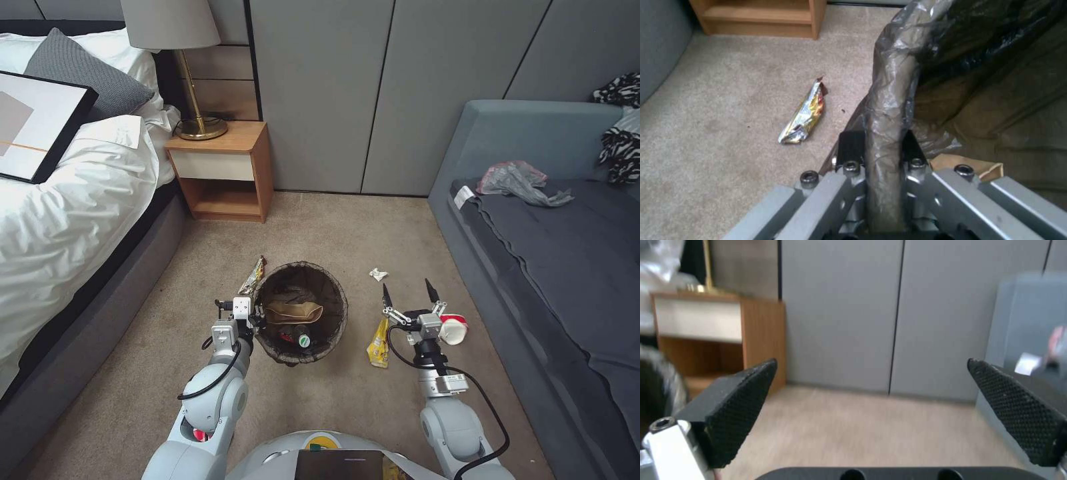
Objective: Pick up the trash bin, then pick up the garbage from the floor and place it into the trash bin.
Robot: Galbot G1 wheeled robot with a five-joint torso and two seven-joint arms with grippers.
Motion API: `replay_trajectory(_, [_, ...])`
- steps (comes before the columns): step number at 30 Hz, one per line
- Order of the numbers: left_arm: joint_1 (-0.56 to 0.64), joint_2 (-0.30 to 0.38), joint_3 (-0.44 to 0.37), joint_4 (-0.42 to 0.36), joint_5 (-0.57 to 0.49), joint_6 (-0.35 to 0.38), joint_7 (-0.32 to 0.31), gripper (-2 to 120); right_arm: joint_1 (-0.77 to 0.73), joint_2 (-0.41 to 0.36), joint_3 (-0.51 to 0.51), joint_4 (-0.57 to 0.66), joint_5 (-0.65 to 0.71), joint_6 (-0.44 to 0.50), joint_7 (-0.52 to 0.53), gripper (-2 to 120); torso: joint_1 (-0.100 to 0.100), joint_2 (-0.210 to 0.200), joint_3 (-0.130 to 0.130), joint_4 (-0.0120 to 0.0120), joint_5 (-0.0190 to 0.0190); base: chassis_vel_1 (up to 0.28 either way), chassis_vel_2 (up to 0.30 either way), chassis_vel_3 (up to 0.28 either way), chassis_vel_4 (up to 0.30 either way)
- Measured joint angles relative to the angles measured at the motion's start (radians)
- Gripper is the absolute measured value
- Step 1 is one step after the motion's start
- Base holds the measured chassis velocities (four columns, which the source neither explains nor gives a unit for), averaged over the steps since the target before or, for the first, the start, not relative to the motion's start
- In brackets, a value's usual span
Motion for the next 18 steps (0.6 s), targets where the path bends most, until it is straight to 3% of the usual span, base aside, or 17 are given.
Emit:
replay_trajectory(2, [0.001, 0.002, 0.0, -0.003, 0.0, 0.0, 0.0, 2, 0.0, -0.019, -0.02, 0.018, 0.038, -0.124, 0.039, 100, 0.0, 0.0, 0.0, 0.0002, 0.0, 0.0, 0.0, 0.0, 0.0])
replay_trajectory(4, [0.001, 0.002, 0.0, -0.003, 0.0, 0.0, 0.0, 2, 0.001, -0.024, -0.024, 0.021, 0.05, -0.156, 0.048, 100, 0.0, 0.0, 0.0, 0.0003, 0.0, 0.0, 0.0, 0.0, 0.0])
replay_trajectory(7, [0.002, 0.006, -0.001, -0.004, -0.001, 0.001, 0.0, 2, 0.014, -0.061, -0.045, 0.048, 0.136, -0.399, 0.122, 100, 0.0, 0.0, 0.0, 0.0001, -0.0001, 0.0, 0.0, 0.0, 0.0])
replay_trajectory(8, [0.002, 0.006, -0.001, -0.004, -0.001, 0.001, 0.0, 2, 0.014, -0.061, -0.045, 0.048, 0.136, -0.399, 0.122, 100, 0.0, 0.0, 0.0, 0.0001, -0.0001, 0.0, 0.0, 0.0, 0.0])
replay_trajectory(10, [0.002, 0.007, -0.001, -0.005, -0.002, 0.001, 0.0, 2, 0.035, -0.085, -0.057, 0.046, 0.205, -0.532, 0.152, 100, 0.0, 0.0, 0.0, 0.0, 0.0, 0.0, 0.0, 0.0, 0.0])
replay_trajectory(15, [0.0, 0.007, 0.0, -0.004, -0.003, 0.002, 0.0, 2, 0.116, -0.13, -0.091, -0.024, 0.336, -0.67, 0.162, 100, 0.0, 0.0, 0.0, 0.0004, 0.0, 0.0, 0.0, 0.0, 0.0])
replay_trajectory(18, [-0.001, 0.004, 0.001, -0.002, -0.003, 0.002, 0.0, 2, 0.154, -0.137, -0.107, -0.081, 0.355, -0.696, 0.161, 100, 0.0, 0.0, 0.0, 0.0003, -0.0001, 0.0, 0.0, 0.0, 0.0])
